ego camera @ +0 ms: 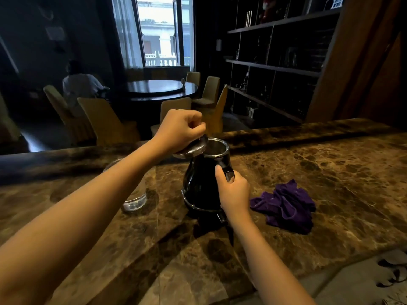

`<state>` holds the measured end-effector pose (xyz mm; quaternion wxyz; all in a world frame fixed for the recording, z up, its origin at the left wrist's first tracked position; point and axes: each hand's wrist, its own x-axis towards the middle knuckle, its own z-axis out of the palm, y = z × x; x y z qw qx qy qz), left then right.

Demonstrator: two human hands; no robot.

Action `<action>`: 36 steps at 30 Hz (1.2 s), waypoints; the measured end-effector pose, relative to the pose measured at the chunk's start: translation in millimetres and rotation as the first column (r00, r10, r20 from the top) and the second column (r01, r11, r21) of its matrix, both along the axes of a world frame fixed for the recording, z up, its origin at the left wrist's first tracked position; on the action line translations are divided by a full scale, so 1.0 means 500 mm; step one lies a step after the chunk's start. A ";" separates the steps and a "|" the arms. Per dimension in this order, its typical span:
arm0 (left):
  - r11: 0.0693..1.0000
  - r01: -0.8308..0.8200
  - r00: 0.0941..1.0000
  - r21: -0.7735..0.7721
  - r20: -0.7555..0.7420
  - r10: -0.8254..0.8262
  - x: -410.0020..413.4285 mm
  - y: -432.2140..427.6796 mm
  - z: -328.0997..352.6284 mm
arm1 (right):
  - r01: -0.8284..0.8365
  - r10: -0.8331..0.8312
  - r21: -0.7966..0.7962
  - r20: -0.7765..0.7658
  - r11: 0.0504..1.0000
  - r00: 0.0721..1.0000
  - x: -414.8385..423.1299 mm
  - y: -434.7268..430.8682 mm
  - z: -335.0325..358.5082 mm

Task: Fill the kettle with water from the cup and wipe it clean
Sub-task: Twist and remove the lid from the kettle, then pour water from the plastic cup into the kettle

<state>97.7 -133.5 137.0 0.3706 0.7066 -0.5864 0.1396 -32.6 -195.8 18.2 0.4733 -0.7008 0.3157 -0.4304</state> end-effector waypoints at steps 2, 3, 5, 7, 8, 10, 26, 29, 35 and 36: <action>0.999 -0.045 0.999 -0.014 -0.019 0.044 -0.003 0.057 -0.034 | 0.013 -0.013 -0.017 -0.002 1.000 1.000 0.004 0.005 0.000; 0.997 -0.078 0.997 -0.011 -0.030 0.078 -0.003 0.085 -0.057 | 0.017 -0.017 -0.021 -0.002 1.000 1.000 0.006 0.009 0.000; 0.989 -0.145 0.987 0.021 -0.071 0.147 -0.004 0.139 -0.114 | 0.020 -0.020 -0.018 0.003 1.000 1.000 0.009 0.012 -0.002; 0.979 -0.193 0.973 0.060 -0.115 0.199 -0.006 0.196 -0.183 | 0.020 -0.019 -0.015 0.011 1.000 1.000 0.011 0.013 -0.002; 0.973 -0.215 0.966 0.081 -0.129 0.224 -0.006 0.223 -0.218 | 0.021 -0.021 -0.017 0.013 1.000 1.000 0.012 0.013 -0.002; 0.953 -0.275 0.947 0.128 -0.132 0.291 -0.002 0.267 -0.282 | 0.029 -0.029 -0.015 0.012 0.999 1.000 0.014 0.013 -0.002; 0.914 -0.347 0.938 0.210 0.058 0.342 0.028 0.320 -0.393 | 0.021 -0.018 -0.061 0.045 0.998 0.999 0.016 0.019 -0.011; 0.914 -0.343 0.939 0.217 0.096 0.330 0.028 0.320 -0.392 | 0.021 -0.019 -0.043 0.044 0.999 0.999 0.015 0.019 -0.014; 0.909 -0.359 0.919 0.212 -0.087 0.384 0.022 0.334 -0.363 | 0.014 -0.014 -0.032 0.022 0.999 1.000 0.015 0.014 -0.019; 0.900 -0.404 0.885 0.164 -0.177 0.430 0.027 0.337 -0.353 | 0.017 -0.016 -0.031 0.025 0.999 1.000 0.015 0.014 -0.019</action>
